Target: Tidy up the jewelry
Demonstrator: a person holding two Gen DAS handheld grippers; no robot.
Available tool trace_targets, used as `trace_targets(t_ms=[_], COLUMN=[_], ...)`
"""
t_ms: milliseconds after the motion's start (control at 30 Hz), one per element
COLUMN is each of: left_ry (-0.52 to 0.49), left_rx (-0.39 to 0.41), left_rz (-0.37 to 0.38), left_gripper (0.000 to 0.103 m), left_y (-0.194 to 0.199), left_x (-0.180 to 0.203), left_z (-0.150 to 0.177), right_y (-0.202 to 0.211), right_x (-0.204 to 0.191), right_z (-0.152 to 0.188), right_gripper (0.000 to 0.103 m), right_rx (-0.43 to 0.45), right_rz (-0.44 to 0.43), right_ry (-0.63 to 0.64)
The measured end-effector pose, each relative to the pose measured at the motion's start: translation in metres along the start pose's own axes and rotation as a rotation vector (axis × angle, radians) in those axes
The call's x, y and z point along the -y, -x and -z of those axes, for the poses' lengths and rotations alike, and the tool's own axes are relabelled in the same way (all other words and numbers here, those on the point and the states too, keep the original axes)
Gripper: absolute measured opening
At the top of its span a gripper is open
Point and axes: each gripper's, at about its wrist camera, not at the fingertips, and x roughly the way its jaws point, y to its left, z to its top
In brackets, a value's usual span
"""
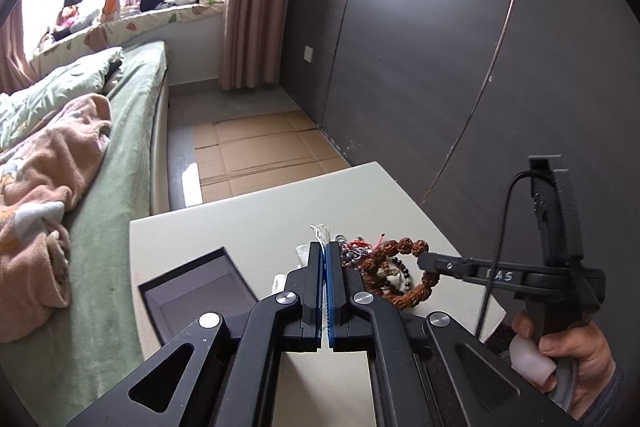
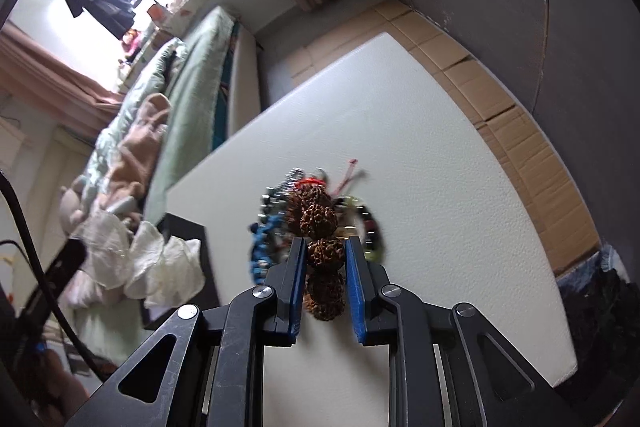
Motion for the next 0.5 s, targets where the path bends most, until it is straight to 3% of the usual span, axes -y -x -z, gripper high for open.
trace_targets(t_ms=[500], left_ry=[0.064], left_rx=[0.068], left_rz=[-0.019], left_gripper=[0.001], left_y=[0.05], left_x=[-0.052], left_z=[0.015], right_y=[0.041], right_x=[-0.086], right_z=[0.022], right_gripper=[0.021], right_rx=[0.141], right_rz=[-0.156], right_ry=[0.057])
